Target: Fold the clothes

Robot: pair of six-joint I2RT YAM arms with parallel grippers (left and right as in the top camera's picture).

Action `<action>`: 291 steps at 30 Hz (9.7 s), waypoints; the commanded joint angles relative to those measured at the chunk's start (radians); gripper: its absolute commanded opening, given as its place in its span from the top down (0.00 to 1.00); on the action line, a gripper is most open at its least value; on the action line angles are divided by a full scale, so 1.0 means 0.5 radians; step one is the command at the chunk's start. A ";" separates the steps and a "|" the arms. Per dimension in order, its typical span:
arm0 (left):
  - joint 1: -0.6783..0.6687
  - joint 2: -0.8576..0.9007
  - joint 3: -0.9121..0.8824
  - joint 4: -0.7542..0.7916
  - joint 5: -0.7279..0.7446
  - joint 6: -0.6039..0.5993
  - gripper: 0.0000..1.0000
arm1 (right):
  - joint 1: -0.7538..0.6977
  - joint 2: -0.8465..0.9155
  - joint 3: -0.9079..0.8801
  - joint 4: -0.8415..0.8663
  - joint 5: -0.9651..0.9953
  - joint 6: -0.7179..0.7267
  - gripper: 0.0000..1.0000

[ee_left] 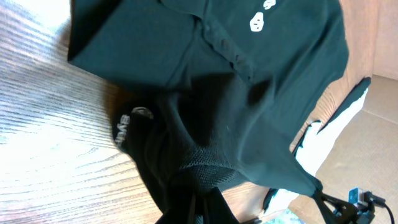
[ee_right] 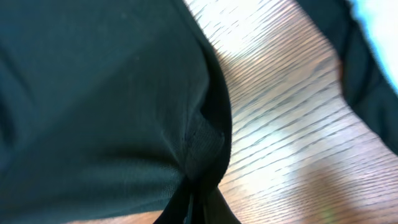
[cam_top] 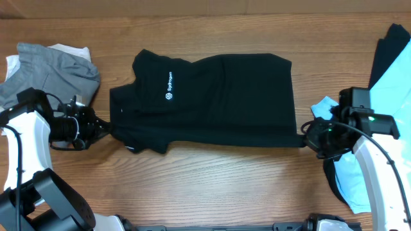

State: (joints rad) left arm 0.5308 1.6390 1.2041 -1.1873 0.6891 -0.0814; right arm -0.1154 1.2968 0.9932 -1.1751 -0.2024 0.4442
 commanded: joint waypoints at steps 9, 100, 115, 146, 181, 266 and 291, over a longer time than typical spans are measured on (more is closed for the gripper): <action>0.009 -0.036 0.169 -0.308 0.011 0.173 0.96 | 0.094 -0.034 0.043 0.239 0.271 0.008 0.96; -0.833 0.224 0.033 0.588 -0.423 -0.201 0.28 | 0.098 0.742 0.043 0.830 0.193 -0.156 0.55; -1.261 -0.089 0.047 0.594 -0.980 -0.418 0.33 | 0.098 0.770 -0.066 0.913 0.192 -0.203 0.80; -1.687 0.491 0.061 0.664 -1.296 -0.406 0.96 | 0.098 1.003 -0.066 1.002 0.179 -0.210 0.83; -1.626 0.508 0.439 0.729 -1.244 -0.420 0.62 | 0.098 1.003 -0.066 1.016 0.179 -0.210 0.83; -1.787 0.723 0.402 0.417 -1.557 -0.880 0.71 | 0.098 1.003 -0.066 1.011 0.179 -0.262 0.83; -1.777 0.723 0.549 0.447 -1.040 -0.676 0.88 | 0.098 1.003 -0.066 1.017 0.179 -0.262 0.83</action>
State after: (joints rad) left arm -0.3622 2.0132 1.4555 -0.9615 0.1837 -0.4370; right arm -0.0658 1.7554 0.9695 -0.6762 -0.1154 0.3172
